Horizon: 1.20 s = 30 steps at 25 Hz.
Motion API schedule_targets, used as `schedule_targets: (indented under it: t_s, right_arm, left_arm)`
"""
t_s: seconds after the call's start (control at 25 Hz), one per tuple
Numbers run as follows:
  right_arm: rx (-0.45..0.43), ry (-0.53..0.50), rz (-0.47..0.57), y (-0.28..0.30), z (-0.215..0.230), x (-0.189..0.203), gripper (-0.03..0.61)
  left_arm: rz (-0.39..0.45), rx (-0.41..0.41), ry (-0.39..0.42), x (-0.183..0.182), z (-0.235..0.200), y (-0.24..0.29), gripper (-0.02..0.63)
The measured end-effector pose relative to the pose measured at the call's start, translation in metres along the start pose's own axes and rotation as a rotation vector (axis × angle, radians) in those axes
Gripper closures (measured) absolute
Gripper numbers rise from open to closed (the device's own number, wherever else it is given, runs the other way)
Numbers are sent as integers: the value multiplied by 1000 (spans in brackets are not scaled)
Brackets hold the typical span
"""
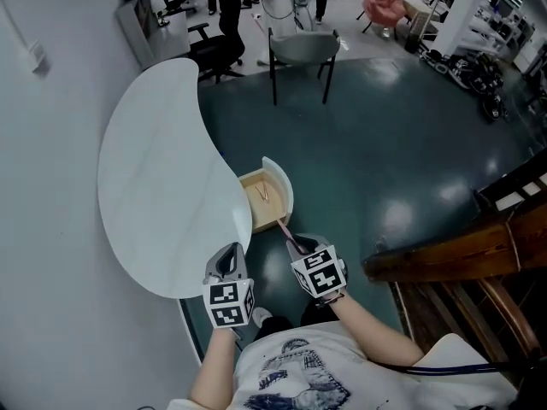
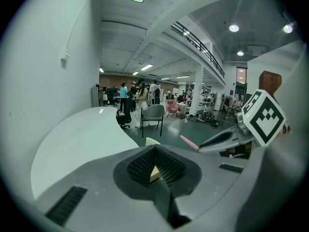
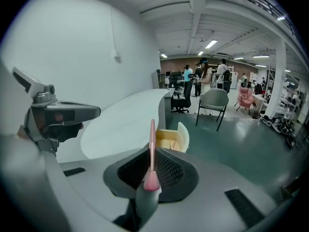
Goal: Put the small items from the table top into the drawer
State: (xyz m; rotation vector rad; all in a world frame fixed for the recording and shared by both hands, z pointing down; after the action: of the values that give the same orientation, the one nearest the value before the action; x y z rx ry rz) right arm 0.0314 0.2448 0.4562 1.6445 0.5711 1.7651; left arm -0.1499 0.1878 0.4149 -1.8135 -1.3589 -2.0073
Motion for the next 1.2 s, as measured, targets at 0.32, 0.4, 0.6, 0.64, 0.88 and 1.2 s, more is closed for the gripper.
schedule_targets:
  t_s: [0.32,0.4,0.6,0.64,0.88,1.2]
  right_arm:
    - [-63,-16,21,-17,65,1,518]
    - [-77,-28,26,-20,82,-1,518]
    - [-112,-60,20,-27,121,-2,518]
    - [-117,-65,19,-27,128,-2,518]
    - [-150,-91,15,-26,163,3,518]
    - [-180,-79,4,-20,177,5,518]
  left_arm:
    - [6,-46,11,-23,68,29,590]
    - [7,-64,5,-26,81,38,589]
    - [8,-103,-24,-32,113,60,589]
    - [9,-107,-28,-33,119,65,589]
    - [9,-147,-51,-33,145,86,589]
    - [-7,-180,-53,-35,148,97,589]
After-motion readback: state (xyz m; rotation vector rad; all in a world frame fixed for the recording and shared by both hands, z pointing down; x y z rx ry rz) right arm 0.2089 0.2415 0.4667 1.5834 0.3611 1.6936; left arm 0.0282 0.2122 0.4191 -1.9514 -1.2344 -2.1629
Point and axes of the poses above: the fingertips, and each gripper's own axes: y forward along the fingers, z to its right, x out of its underside, the point moved 8 cm from there along -y, backward along the fingers, and after that the axes turned 1 degree about -z, right-handed, at the moved point
